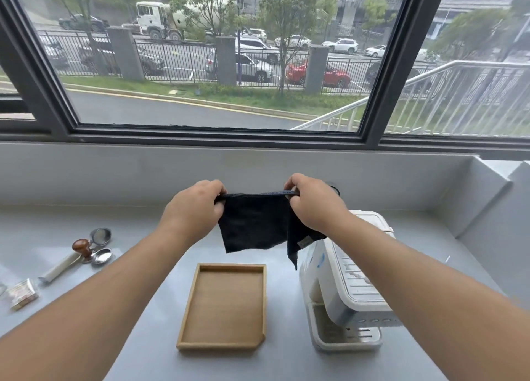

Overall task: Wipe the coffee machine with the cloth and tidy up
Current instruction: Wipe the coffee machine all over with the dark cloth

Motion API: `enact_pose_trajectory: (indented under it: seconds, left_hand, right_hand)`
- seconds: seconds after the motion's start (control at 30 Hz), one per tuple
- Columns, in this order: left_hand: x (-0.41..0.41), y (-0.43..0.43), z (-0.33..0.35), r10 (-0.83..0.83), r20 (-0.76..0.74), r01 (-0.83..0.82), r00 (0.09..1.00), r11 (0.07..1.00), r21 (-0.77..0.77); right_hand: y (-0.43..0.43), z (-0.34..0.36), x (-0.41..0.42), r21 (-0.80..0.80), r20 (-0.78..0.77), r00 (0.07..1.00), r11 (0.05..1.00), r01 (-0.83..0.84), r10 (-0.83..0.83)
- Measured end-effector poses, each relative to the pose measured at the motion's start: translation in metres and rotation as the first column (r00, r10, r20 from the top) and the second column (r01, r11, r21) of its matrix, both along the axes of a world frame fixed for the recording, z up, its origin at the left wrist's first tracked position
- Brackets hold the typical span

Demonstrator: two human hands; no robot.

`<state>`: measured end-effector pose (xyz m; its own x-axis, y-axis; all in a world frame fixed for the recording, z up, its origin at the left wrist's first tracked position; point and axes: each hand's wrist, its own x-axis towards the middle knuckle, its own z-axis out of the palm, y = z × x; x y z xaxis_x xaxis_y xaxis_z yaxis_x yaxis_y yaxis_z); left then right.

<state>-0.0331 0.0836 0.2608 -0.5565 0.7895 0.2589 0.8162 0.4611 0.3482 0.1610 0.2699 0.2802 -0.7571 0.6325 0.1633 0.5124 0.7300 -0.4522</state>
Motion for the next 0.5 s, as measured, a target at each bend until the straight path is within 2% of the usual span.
enact_pose_trajectory:
  seconds: [0.17,0.5]
  left_hand:
    - [0.018,0.027,0.022,0.012,-0.065,-0.008,0.998,0.998,0.064]
    - [0.066,0.085,0.065,-0.075,-0.145,0.104,0.987,0.974,0.202]
  right_hand:
    - [0.031,0.04,0.028,0.092,-0.012,0.999,0.994,0.054,-0.053]
    - [0.079,0.088,0.088,0.189,-0.111,0.985,0.971,0.149,-0.13]
